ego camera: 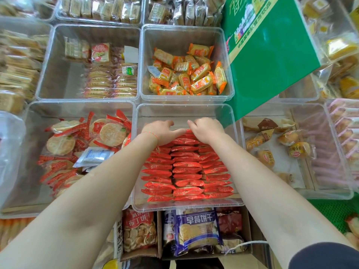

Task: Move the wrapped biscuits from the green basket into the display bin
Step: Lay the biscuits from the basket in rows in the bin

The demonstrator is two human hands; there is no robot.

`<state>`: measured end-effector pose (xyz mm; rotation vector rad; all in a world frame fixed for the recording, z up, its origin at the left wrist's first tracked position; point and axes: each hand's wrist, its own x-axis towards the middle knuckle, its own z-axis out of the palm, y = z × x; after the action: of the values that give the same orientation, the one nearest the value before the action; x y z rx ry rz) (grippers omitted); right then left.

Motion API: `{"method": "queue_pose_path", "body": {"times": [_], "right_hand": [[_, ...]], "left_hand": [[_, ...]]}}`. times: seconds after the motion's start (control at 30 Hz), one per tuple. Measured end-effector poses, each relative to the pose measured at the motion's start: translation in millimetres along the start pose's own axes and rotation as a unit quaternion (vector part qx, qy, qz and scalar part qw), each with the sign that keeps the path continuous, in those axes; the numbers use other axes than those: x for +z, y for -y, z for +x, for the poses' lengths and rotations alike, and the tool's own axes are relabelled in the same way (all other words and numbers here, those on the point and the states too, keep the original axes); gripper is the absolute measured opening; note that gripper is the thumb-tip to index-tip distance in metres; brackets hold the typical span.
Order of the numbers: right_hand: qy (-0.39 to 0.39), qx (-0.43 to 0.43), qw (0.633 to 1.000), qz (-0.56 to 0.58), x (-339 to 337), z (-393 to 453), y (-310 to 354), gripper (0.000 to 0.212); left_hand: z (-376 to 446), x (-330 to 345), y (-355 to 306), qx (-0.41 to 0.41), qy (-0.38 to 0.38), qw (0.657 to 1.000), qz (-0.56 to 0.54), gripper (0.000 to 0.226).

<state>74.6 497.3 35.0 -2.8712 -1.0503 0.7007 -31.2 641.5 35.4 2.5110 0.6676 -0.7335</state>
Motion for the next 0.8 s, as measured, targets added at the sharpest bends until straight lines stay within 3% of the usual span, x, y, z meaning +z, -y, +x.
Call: {"method": "queue_pose_path", "body": {"times": [0.17,0.27,0.33,0.53,0.8], "right_hand": [[-0.099,-0.029,0.994,0.036,-7.7,-19.7,4.5,0.036],[-0.194,-0.041,0.976,0.09,-10.9,-41.6,1.4,0.023],[-0.215,-0.02,0.966,0.144,-12.6,-63.0,-4.1,0.019],[-0.266,0.047,0.941,0.204,2.4,-144.9,-42.4,0.017],[-0.309,0.009,0.917,0.251,16.3,-217.2,-159.5,0.016]], "left_hand": [[-15.7,2.0,-9.6,0.067,-0.121,0.99,-0.002,0.064],[-28.5,6.8,-18.4,0.102,-0.264,0.957,-0.063,0.044],[-41.1,11.5,-33.9,0.097,-0.314,0.937,-0.123,0.029],[-89.6,49.4,-107.1,0.114,-0.264,0.947,-0.14,0.033],[-137.3,116.6,-231.1,0.07,-0.269,0.946,-0.164,0.036]]}}
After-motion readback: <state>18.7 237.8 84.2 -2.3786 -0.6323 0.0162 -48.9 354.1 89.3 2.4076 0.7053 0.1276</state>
